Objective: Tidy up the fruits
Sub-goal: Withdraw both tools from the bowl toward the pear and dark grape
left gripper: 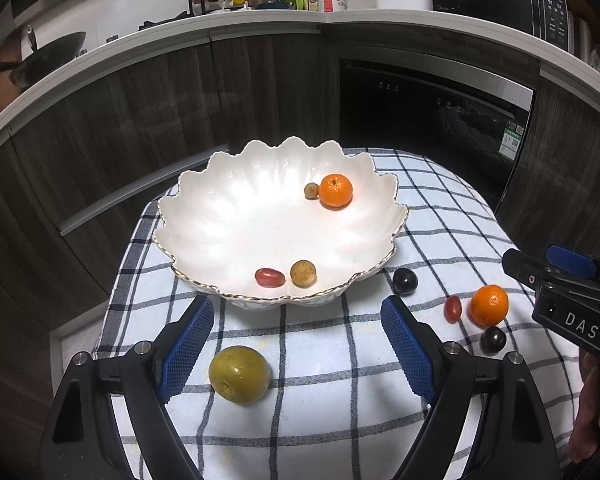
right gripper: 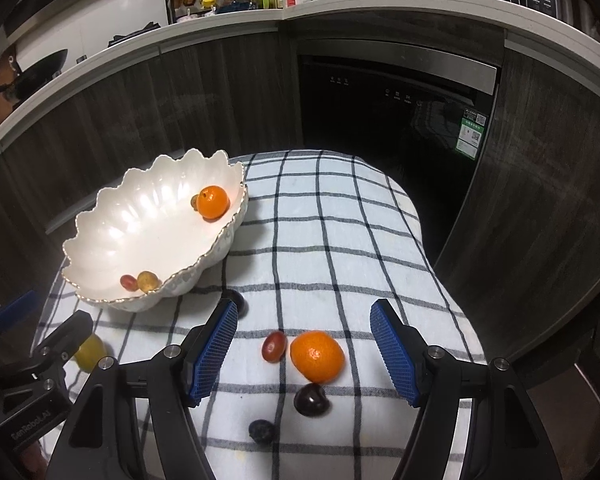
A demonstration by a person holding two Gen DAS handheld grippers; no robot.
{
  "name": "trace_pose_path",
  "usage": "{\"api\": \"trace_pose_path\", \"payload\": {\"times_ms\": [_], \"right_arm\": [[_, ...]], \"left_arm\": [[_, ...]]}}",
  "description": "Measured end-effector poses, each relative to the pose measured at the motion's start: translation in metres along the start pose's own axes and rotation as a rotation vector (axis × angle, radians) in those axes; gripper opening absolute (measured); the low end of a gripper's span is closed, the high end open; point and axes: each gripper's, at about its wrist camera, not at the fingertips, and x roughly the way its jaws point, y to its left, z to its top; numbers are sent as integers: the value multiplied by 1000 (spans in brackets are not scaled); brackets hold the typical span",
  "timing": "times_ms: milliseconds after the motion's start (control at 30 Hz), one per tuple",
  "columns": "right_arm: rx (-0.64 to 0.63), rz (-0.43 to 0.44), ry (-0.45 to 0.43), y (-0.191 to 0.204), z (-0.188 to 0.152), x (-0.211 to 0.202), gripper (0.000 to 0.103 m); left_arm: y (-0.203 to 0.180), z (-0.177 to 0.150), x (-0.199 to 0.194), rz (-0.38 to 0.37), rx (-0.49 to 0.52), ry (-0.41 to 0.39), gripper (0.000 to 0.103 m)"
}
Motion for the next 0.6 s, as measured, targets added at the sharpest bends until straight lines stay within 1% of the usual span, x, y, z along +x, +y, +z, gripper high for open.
{"api": "trace_pose_path", "payload": {"times_ms": [333, 600], "right_arm": [[30, -27, 18, 1, -17, 3, 70], [34, -47, 23, 5, -33, 5, 70]], "left_arm": [[6, -18, -5, 48, 18, -33, 86], [13, -33, 2, 79, 15, -21, 86]]}}
